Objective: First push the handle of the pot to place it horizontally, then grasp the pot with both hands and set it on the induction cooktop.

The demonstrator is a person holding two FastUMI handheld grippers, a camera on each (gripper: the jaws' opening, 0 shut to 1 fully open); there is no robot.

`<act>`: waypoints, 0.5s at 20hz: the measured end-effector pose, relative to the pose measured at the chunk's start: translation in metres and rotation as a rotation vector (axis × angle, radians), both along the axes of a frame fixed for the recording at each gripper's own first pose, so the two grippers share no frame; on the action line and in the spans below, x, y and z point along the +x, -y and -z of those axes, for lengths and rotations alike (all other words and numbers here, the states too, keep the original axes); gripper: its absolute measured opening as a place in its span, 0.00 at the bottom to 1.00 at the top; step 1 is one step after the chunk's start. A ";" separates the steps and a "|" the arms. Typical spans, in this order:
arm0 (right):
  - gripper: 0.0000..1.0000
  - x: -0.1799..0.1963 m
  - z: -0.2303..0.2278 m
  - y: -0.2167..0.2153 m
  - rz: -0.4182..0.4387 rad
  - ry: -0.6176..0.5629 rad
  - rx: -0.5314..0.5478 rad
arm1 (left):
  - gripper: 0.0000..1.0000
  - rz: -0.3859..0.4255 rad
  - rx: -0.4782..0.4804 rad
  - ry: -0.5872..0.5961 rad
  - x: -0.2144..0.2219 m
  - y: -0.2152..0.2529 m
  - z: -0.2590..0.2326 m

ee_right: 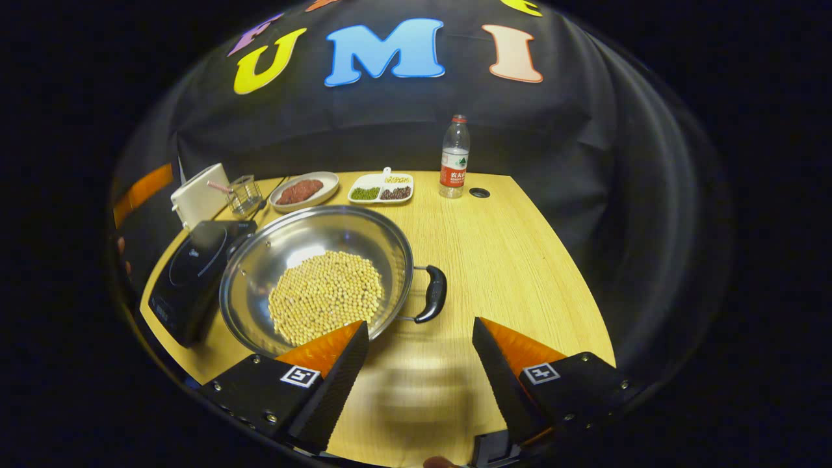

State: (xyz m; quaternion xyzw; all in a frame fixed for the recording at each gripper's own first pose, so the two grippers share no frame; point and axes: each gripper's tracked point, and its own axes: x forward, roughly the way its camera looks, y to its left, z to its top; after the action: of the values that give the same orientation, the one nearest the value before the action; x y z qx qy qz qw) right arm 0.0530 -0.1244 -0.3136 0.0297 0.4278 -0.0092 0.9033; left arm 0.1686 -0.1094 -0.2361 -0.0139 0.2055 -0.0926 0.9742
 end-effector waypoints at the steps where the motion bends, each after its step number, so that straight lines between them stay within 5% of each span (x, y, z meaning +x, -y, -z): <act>1: 0.98 0.009 -0.004 -0.002 0.033 0.020 0.034 | 1.00 0.018 -0.001 -0.018 0.004 0.006 0.010; 5: 0.99 0.034 -0.002 -0.008 0.134 0.045 0.116 | 0.97 0.078 -0.003 -0.120 0.013 0.024 0.061; 10: 0.99 0.050 0.014 -0.014 0.161 0.025 0.109 | 1.00 0.122 -0.002 -0.254 0.025 0.038 0.118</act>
State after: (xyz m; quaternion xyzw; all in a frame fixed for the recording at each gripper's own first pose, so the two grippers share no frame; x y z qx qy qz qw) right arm 0.1035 -0.1102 -0.3280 0.1133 0.4126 -0.0579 0.9020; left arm 0.1931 -0.1471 -0.3538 -0.0139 0.3274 -0.1493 0.9329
